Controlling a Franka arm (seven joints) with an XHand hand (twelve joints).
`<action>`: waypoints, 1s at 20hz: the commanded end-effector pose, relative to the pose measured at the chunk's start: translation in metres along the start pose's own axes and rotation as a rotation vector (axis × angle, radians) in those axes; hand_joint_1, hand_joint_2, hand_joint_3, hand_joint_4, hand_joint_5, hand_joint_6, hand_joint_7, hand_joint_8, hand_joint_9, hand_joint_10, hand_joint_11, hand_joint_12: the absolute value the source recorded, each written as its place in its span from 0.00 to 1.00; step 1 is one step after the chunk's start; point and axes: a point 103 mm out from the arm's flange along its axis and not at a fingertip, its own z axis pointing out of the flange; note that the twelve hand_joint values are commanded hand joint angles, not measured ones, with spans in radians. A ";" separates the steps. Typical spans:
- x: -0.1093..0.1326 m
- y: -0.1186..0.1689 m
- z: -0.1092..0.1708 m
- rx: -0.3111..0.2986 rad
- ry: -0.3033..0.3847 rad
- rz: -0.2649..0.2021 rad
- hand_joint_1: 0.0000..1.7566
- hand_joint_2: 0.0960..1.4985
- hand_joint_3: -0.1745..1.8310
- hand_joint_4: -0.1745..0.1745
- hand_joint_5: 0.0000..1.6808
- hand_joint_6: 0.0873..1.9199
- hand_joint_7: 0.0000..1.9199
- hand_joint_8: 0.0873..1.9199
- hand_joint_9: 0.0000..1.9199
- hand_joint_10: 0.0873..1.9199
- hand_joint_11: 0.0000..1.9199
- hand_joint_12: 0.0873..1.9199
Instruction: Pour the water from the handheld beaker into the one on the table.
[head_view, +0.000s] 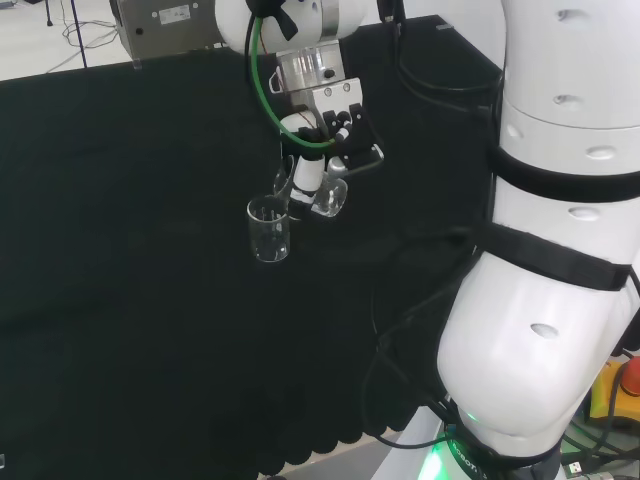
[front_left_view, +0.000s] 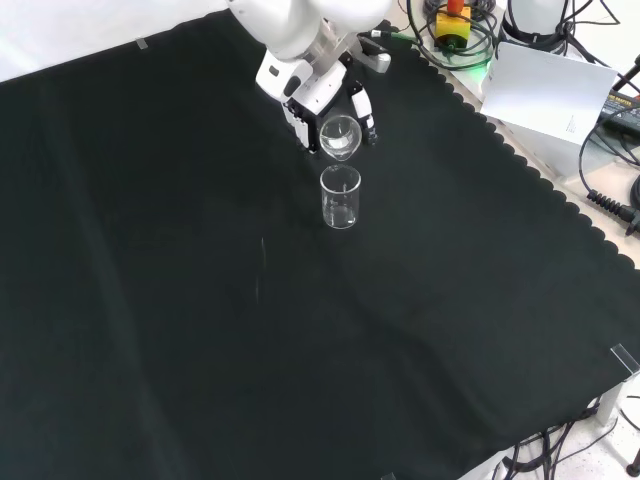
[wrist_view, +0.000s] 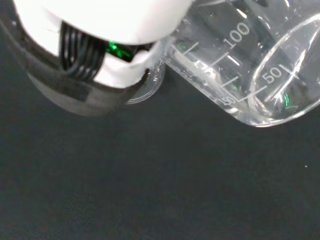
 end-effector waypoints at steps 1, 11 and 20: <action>-0.003 0.003 -0.002 0.063 -0.044 0.052 0.88 0.40 0.35 0.00 0.78 0.21 0.76 0.20 0.86 0.00 0.61 0.33; 0.000 0.001 -0.005 0.087 -0.073 0.066 0.88 0.39 0.35 0.00 0.78 0.20 0.76 0.20 0.86 0.00 0.61 0.33; 0.012 0.000 -0.007 0.092 -0.106 0.068 0.88 0.39 0.35 0.00 0.78 0.20 0.76 0.20 0.86 0.00 0.61 0.33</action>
